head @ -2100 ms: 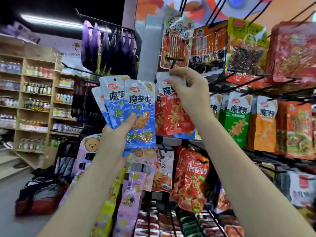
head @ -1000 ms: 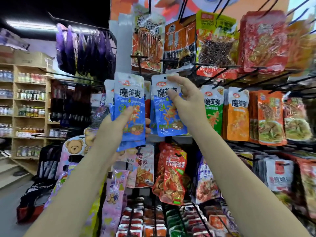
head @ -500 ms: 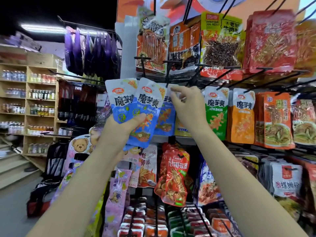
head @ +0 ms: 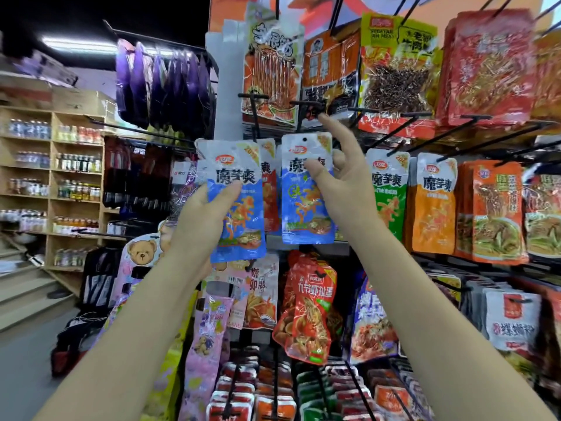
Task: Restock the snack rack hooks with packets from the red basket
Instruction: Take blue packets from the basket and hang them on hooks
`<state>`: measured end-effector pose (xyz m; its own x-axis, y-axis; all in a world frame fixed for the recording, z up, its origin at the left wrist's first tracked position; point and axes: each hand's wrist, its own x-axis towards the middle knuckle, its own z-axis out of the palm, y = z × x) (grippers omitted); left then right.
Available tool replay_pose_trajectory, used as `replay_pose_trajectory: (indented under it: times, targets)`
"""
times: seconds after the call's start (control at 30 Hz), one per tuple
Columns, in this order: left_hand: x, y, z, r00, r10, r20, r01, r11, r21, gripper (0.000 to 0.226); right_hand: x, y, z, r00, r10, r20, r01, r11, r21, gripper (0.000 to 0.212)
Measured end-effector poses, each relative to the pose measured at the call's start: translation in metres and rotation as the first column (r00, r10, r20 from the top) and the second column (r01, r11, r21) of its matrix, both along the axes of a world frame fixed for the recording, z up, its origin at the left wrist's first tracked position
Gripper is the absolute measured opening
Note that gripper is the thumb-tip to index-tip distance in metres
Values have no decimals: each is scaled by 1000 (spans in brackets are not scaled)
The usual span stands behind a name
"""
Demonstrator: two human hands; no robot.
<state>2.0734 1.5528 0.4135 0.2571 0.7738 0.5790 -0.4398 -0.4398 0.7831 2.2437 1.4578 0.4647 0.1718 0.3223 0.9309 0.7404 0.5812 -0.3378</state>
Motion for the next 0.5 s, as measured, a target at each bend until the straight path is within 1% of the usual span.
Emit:
replay_pose_trajectory:
  times: [0.03, 0.1, 0.2, 0.27, 0.33, 0.37, 0.4, 0.43, 0.47, 0.5]
  targets:
    - [-1, 0, -2, 1000, 3, 14, -3, 1000, 25, 36, 2, 2, 2, 1000, -1, 12, 2, 1000, -7, 46]
    - [0, -3, -4, 999, 13, 41, -15, 998, 57, 36, 2, 7, 8, 1000, -16, -5, 16, 1000, 1, 35]
    - [0, -7, -4, 998, 50, 44, -54, 994, 91, 36, -1, 11, 14, 998, -45, -39, 46, 999, 22, 30]
    - [0, -6, -4, 998, 46, 38, -49, 995, 88, 29, -1, 15, 14, 995, -85, -55, 84, 996, -12, 29]
    - [0, -9, -3, 999, 30, 38, -33, 995, 92, 31, 2, 19, 13, 984, -172, -52, 166, 981, -101, 29]
    - [1, -10, -3, 999, 24, 38, -27, 996, 89, 33, 4, 21, 11, 967, -254, -13, 250, 959, -132, 28]
    - [2, -11, -2, 999, 19, 40, -22, 997, 80, 34, 5, 21, 7, 938, -346, 31, 347, 930, -125, 28]
    - [3, -12, -1, 999, 5, 42, -8, 998, 64, 33, 5, 19, 4, 907, -419, 42, 421, 904, -77, 25]
    - [4, -13, 0, 999, -11, 46, 8, 998, 55, 33, 5, 16, 0, 894, -448, 20, 449, 894, -5, 22]
    - [5, -15, 2, 998, -30, 49, 28, 998, 48, 32, 4, 11, -4, 908, -418, -22, 419, 907, 54, 21]
